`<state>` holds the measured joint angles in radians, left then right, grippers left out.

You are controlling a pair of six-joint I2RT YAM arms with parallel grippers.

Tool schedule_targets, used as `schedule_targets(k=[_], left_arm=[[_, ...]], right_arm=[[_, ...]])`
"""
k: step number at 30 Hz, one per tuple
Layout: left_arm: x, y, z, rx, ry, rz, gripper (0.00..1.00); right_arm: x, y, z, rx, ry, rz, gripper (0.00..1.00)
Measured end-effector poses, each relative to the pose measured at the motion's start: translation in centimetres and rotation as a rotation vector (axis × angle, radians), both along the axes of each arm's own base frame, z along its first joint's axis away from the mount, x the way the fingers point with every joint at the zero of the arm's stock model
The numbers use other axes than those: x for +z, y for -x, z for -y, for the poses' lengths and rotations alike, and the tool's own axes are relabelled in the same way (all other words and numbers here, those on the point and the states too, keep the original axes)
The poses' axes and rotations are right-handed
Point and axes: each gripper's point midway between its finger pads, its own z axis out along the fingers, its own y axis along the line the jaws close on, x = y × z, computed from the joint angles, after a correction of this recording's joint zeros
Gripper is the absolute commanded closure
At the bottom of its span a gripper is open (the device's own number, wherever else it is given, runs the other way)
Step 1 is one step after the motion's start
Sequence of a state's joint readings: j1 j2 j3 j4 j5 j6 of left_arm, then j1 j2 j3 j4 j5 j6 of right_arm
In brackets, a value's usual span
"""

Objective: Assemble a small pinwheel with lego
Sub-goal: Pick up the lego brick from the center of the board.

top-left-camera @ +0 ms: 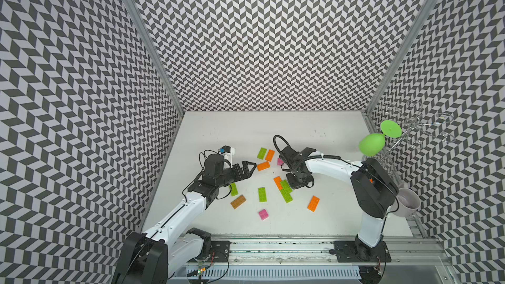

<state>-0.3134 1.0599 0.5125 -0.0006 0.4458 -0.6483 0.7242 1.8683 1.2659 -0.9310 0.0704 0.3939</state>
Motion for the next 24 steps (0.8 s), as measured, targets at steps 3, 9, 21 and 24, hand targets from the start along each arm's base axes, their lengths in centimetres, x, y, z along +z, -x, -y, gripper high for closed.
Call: schedule_targets(k=[3, 9, 21, 24], left_arm=[[0.1, 0.1, 0.1, -0.007, 0.005, 0.001, 0.0], [0.3, 0.2, 0.3, -0.019, 0.014, 0.004, 0.0], [0.4, 0.3, 0.5, -0.031, 0.022, 0.006, 0.0], [0.5, 0.3, 0.6, -0.034, 0.024, 0.009, 0.01]], right_arm=[[0.1, 0.1, 0.0, -0.001, 0.0, -0.004, 0.84], [0.1, 0.4, 0.3, -0.001, 0.008, -0.017, 0.83], [1.1, -0.1, -0.2, -0.002, -0.011, 0.001, 0.82], [1.2, -0.2, -0.2, -0.002, -0.011, 0.003, 0.82]])
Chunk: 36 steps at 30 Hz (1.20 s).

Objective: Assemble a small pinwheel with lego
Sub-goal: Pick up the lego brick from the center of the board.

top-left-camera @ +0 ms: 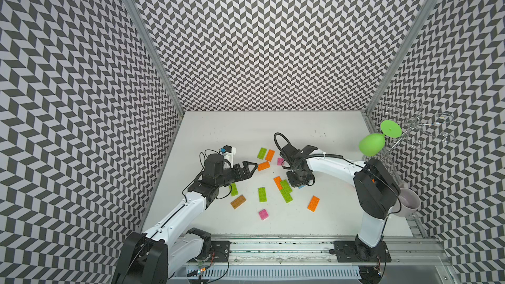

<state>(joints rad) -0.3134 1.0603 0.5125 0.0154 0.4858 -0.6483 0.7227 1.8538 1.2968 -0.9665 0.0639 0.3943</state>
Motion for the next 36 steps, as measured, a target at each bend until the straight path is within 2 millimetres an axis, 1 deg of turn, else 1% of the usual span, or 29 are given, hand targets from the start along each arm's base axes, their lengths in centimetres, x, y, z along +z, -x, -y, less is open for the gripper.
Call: schedule_targets(k=[8, 14, 20, 25, 36], left_arm=[[0.0, 0.0, 0.0, -0.002, 0.002, 0.001, 0.0], [0.1, 0.0, 0.0, -0.002, 0.003, 0.002, 0.0], [0.1, 0.0, 0.1, -0.003, 0.003, 0.005, 0.0], [0.1, 0.0, 0.1, -0.002, 0.003, 0.003, 0.0], [0.1, -0.1, 0.1, -0.002, 0.002, 0.004, 0.0]], right_arm=[[-0.4, 0.1, 0.8, -0.009, 0.023, -0.003, 0.82], [-1.7, 0.5, 1.3, -0.006, 0.047, -0.03, 0.82], [-1.8, 0.5, 1.3, 0.001, 0.043, -0.032, 0.86], [-1.8, 0.4, 1.3, 0.007, 0.042, -0.024, 0.95], [-1.4, 0.4, 1.6, 0.019, 0.059, -0.019, 0.96]])
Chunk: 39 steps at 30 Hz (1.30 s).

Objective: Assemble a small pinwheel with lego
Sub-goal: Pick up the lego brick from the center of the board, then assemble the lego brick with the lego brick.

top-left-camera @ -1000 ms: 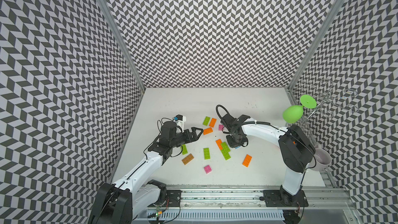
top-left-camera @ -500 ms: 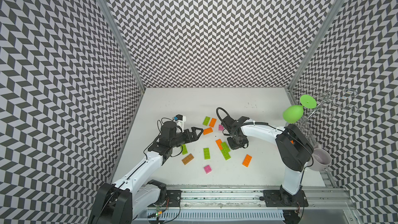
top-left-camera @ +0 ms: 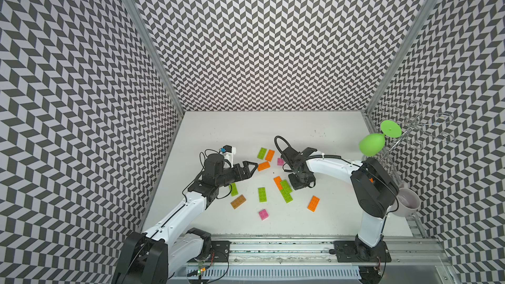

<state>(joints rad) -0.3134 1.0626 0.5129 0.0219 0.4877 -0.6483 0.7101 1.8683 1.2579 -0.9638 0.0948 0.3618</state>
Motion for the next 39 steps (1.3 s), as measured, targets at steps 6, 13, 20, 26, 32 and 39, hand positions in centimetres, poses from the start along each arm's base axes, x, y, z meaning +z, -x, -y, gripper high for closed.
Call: schedule_targets(k=[6, 13, 20, 26, 32, 39], left_arm=[[0.0, -0.4, -0.6, 0.024, 0.005, -0.007, 0.0], [-0.6, -2.0, -4.5, 0.158, 0.063, -0.052, 0.0], [-2.7, -1.9, -7.6, 0.241, 0.105, -0.126, 0.0], [-2.4, -1.8, -7.5, 0.227, 0.119, -0.125, 0.0], [-2.4, -1.7, -7.3, 0.215, 0.126, -0.125, 0.0], [-2.4, -1.6, -7.2, 0.209, 0.129, -0.127, 0.0]], right_arm=[[2.4, -0.8, -1.1, 0.036, -0.022, 0.029, 0.96], [6.9, -3.0, -5.4, 0.113, -0.124, 0.119, 0.95], [5.7, -3.2, -9.0, 0.183, -0.143, 0.087, 0.95], [3.2, -2.3, -9.6, 0.203, -0.11, 0.022, 0.95], [3.1, -2.3, -9.7, 0.204, -0.113, 0.017, 0.95], [2.6, -2.3, -9.7, 0.2, -0.106, 0.01, 0.95]])
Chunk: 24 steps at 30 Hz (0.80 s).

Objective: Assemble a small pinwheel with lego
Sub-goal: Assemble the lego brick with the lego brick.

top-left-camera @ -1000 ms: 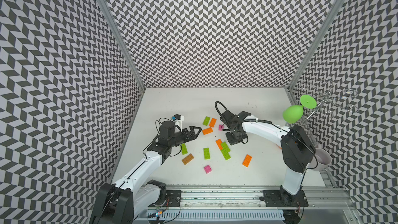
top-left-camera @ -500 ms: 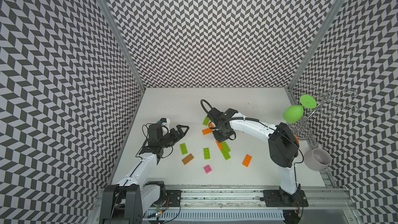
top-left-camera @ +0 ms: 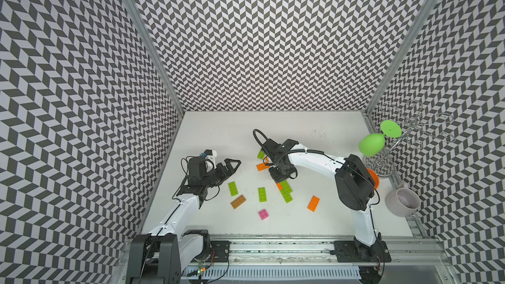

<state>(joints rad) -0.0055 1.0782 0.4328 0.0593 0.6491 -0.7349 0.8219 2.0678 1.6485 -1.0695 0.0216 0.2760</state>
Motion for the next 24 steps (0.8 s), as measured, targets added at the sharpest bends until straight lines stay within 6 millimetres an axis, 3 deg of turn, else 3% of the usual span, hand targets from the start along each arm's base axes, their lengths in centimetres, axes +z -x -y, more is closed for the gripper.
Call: schedule_targets(k=[24], left_arm=[[-0.28, 0.18, 0.07, -0.006, 0.001, -0.002, 0.0]], right_arm=[[-0.85, -0.14, 0.26, -0.051, 0.011, 0.006, 0.9]])
